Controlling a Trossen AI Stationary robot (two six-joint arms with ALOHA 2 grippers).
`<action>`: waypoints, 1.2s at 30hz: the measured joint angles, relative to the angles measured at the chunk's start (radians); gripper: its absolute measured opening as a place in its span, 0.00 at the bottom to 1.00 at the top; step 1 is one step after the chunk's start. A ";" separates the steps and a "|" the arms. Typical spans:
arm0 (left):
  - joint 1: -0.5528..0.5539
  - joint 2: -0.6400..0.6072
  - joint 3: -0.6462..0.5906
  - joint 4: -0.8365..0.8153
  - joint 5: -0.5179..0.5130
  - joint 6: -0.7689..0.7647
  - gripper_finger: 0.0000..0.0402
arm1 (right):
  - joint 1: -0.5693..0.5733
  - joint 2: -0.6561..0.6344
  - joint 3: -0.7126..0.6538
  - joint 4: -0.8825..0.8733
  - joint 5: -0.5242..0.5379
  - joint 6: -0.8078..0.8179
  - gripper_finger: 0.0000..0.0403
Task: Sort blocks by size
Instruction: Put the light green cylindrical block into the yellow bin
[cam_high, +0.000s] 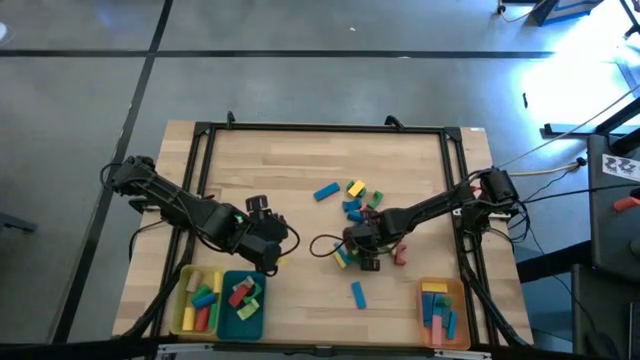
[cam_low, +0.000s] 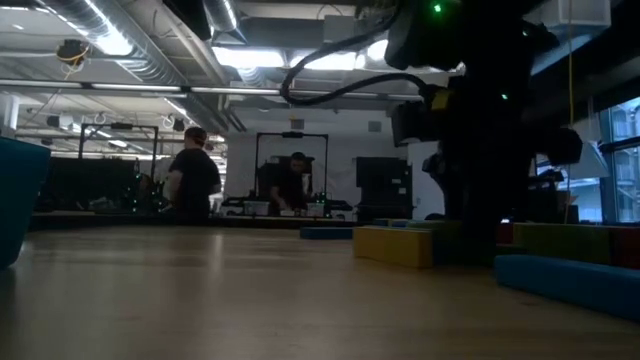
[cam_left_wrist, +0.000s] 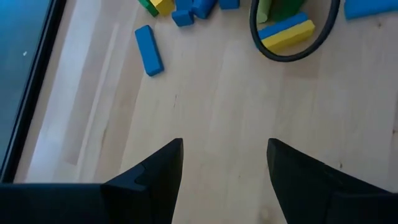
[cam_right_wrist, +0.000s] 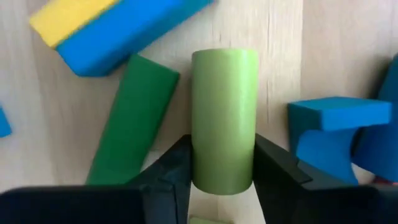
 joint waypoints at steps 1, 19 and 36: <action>0.000 0.000 0.000 0.000 0.000 -0.011 0.52 | 0.001 0.000 0.018 -0.016 -0.004 0.000 0.33; -0.037 0.005 -0.040 0.117 -0.017 -0.171 0.52 | 0.002 -0.002 0.380 -0.125 -0.041 -0.148 0.34; 0.033 0.003 -0.612 1.114 0.019 0.137 0.52 | 0.002 -0.003 0.424 -0.151 -0.041 -0.182 0.35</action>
